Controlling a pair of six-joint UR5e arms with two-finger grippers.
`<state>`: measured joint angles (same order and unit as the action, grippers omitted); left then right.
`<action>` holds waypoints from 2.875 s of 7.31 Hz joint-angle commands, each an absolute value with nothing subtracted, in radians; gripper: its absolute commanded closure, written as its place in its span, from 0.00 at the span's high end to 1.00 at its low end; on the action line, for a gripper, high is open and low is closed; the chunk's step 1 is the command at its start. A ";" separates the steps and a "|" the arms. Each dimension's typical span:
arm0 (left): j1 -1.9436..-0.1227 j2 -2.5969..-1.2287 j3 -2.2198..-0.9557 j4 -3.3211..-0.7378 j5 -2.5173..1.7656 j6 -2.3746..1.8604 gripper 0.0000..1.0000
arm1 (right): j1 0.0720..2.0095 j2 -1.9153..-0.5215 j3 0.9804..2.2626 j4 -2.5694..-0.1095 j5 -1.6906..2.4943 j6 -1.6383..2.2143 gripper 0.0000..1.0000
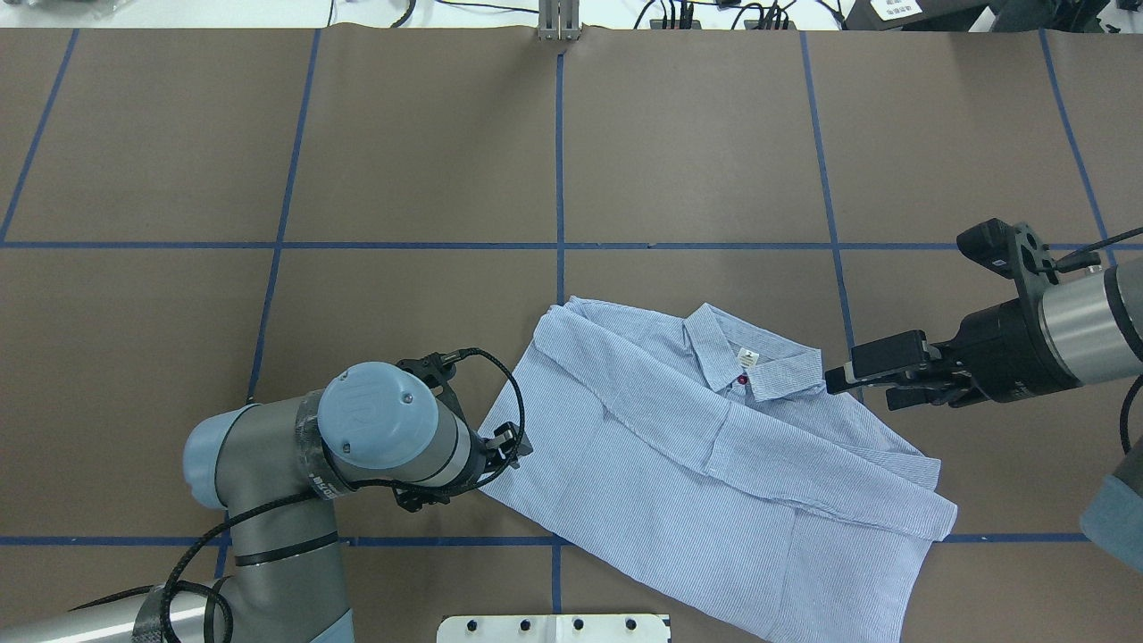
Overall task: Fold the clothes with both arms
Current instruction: 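Release the shirt and raise the right gripper while the left gripper lowers beside the shirt, then push the shirt farther from the robot with the left gripper while the right gripper withdraws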
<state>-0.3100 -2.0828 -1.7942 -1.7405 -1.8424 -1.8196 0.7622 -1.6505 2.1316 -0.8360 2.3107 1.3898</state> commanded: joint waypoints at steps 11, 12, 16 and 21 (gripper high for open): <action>-0.311 -2.085 -1.767 -1.738 -1.830 -1.821 0.37 | 0.778 -1.651 2.114 -0.836 2.310 1.390 1.00; -0.313 -2.085 -1.769 -1.738 -1.830 -1.821 0.19 | 0.779 -1.651 2.114 -0.836 2.310 1.390 1.00; -0.337 -2.080 -1.824 -1.671 -1.835 -1.821 0.00 | 0.779 -1.651 2.114 -0.836 2.310 1.390 1.00; -0.509 -2.130 -1.813 -1.667 -1.830 -1.707 0.00 | 0.785 -1.651 2.098 -0.836 2.312 1.390 1.00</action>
